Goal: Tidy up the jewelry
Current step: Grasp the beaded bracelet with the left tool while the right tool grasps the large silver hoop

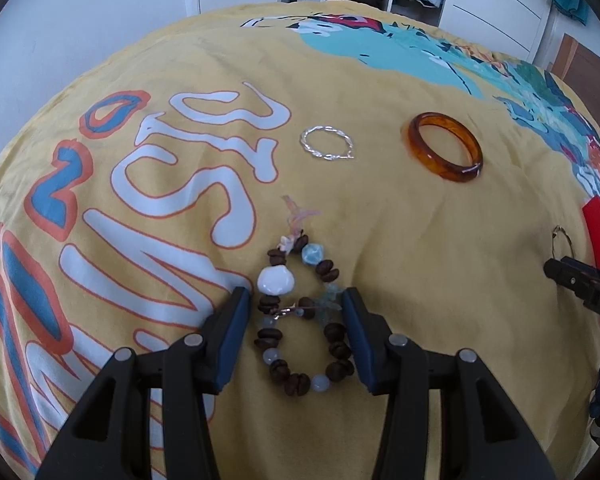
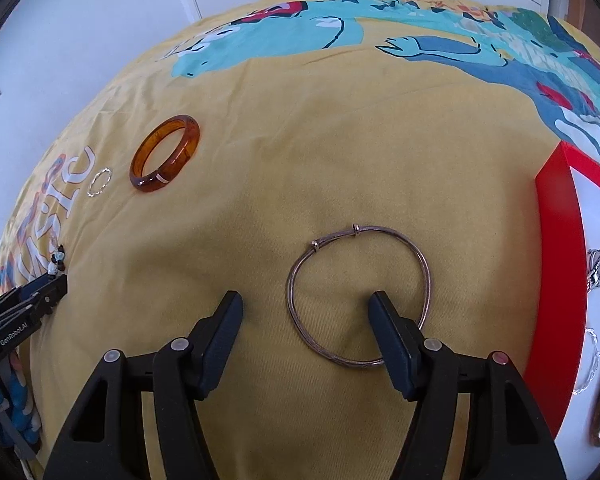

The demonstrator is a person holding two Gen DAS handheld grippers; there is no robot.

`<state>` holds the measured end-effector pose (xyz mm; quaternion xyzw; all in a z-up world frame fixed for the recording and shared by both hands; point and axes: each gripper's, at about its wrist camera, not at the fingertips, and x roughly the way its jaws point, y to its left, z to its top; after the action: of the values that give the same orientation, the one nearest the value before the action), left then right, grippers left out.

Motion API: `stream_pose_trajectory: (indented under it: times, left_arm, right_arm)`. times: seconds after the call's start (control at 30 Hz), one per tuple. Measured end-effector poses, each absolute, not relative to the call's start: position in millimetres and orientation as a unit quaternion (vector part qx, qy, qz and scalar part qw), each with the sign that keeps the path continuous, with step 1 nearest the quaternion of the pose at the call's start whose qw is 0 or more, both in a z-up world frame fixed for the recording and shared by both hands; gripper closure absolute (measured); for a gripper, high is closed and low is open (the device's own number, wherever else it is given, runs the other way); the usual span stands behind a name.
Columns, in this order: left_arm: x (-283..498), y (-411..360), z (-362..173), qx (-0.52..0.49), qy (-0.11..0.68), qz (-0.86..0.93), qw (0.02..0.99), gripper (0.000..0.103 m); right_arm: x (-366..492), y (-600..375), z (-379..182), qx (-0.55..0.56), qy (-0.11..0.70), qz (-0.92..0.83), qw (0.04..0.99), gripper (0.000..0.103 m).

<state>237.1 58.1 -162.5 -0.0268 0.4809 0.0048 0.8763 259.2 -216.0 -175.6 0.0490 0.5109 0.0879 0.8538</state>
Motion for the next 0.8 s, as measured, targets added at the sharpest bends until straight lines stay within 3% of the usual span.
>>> stream_pose_trajectory:
  times: [0.1,0.17,0.27,0.33,0.5,0.8]
  left_arm:
    - [236,55,-161,-0.017,0.479,0.002,0.878,0.065]
    - [237,51,-160,-0.01,0.479,-0.004,0.878,0.078]
    - [237,46,-158,-0.003,0.482,-0.012,0.876,0.085]
    - [237,45,-157,-0.003,0.484,-0.015,0.875,0.09]
    - [234,38,-152,-0.004,0.489,-0.025,0.872,0.092]
    - [222,33,-141,-0.007,0.491,-0.035,0.87,0.092]
  right_arm:
    - [258,-213,-176,0.05,0.511,0.097,0.852,0.051]
    - [258,-212,-175,0.048,0.513,0.105,0.85,0.058]
    - [261,-209,-175,0.051,0.519,0.117,0.845,0.067]
    - [263,-206,-175,0.043,0.524,0.124,0.842,0.069]
    - [273,-211,-176,0.059,0.543,0.136,0.827,0.072]
    - [270,-203,-172,0.044,0.557,0.138,0.818,0.096]
